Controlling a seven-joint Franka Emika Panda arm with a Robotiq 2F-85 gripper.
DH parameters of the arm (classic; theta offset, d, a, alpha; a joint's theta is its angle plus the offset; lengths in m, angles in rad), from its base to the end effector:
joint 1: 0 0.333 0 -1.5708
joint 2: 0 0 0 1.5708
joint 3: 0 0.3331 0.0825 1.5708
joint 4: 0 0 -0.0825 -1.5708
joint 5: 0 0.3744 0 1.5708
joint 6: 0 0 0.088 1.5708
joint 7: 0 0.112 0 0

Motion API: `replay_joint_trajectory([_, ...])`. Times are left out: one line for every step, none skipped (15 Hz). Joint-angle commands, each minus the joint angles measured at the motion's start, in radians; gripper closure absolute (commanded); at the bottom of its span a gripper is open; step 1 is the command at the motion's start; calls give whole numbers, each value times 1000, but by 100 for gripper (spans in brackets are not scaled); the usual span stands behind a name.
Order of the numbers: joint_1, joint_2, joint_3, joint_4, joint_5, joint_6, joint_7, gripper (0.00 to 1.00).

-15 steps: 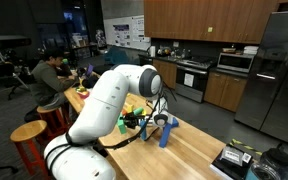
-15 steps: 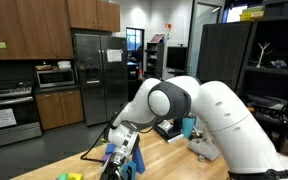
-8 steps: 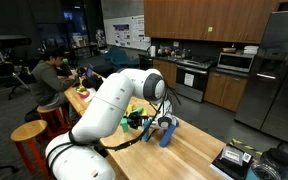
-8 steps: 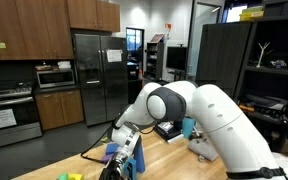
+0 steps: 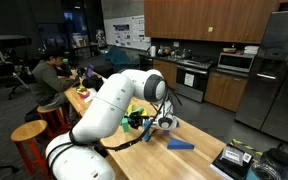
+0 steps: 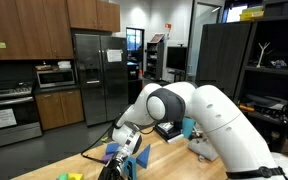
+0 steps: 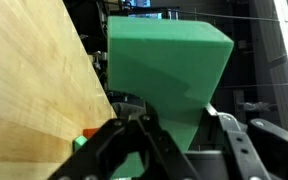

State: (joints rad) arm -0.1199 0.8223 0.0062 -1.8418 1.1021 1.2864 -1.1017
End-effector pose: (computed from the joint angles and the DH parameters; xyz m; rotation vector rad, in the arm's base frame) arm 0.5271 0.0584 0.1306 -1.5009 -0.2897 0.3747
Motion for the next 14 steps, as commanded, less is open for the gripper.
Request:
replay_joint_trajectory([-8,42,-14,34,7,-3,-14,81])
replay_joint_trajectory([-8,43,-14,36,6,-4,-14,81])
replay_joint_trajectory([-9,45,-14,38,5,-6,-15,81])
replay_joint_trajectory([-9,50,-14,42,3,-7,-17,81])
replay_joint_trajectory([-9,56,-14,48,1,-6,-21,81])
replay_joint_trajectory([-10,62,-14,53,-1,-8,-25,81])
replay_joint_trajectory([-13,70,-14,62,-3,-12,-30,81])
replay_joint_trajectory([-15,76,-13,68,-3,-16,-35,81])
replay_joint_trajectory([-18,83,-12,76,-4,-24,-41,81])
replay_joint_trajectory([-22,92,-11,85,-3,-33,-44,81])
replay_joint_trajectory([-27,101,-9,94,-3,-47,-48,81])
replay_joint_trajectory([-28,109,-10,101,-5,-55,-49,81])
replay_joint_trajectory([-31,116,-10,108,-6,-67,-49,81])
replay_joint_trajectory([-35,122,-10,116,-6,-80,-50,81])
